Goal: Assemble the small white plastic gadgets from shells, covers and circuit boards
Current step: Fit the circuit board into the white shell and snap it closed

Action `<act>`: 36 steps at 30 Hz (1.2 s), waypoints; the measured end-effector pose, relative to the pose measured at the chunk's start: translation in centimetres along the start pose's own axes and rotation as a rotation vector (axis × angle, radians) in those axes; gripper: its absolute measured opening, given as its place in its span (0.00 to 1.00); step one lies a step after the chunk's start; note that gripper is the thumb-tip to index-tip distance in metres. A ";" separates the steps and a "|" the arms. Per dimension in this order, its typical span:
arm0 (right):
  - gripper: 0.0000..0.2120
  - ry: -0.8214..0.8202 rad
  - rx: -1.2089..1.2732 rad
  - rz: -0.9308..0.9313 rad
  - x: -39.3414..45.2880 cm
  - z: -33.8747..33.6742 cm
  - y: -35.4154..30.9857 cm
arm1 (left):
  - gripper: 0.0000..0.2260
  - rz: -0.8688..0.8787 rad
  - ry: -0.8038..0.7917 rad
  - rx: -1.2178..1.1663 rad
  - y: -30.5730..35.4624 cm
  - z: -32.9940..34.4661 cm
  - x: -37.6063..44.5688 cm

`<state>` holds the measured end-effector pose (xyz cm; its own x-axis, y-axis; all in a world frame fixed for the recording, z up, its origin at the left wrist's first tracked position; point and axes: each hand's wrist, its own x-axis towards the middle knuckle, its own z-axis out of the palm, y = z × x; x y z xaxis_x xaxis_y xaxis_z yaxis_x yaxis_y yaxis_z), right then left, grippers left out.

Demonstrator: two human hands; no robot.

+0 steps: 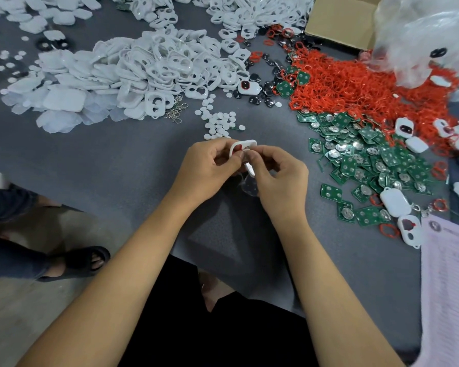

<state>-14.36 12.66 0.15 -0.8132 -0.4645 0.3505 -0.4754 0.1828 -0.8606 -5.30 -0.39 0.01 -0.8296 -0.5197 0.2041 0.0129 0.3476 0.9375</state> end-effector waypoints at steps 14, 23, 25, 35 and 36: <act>0.04 0.005 0.000 0.039 -0.1 0.0 -0.1 | 0.07 0.028 0.037 0.137 -0.1 0.3 0.0; 0.09 0.014 0.074 0.025 0.0 0.0 0.2 | 0.06 0.056 0.008 0.105 -0.2 0.2 0.0; 0.11 -0.013 0.044 -0.020 0.1 0.0 0.4 | 0.07 0.058 0.015 0.088 -0.2 0.1 0.1; 0.03 -0.116 0.203 0.083 0.3 -0.6 0.4 | 0.09 0.090 -0.040 0.028 -0.3 0.4 0.0; 0.03 -0.118 0.213 0.094 0.3 -0.6 0.4 | 0.09 0.095 -0.045 0.034 -0.2 0.4 -0.1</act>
<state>-14.98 13.14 0.15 -0.7996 -0.5546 0.2303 -0.3081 0.0497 -0.9500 -5.48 -0.11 -0.31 -0.8500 -0.4473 0.2782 0.0747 0.4203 0.9043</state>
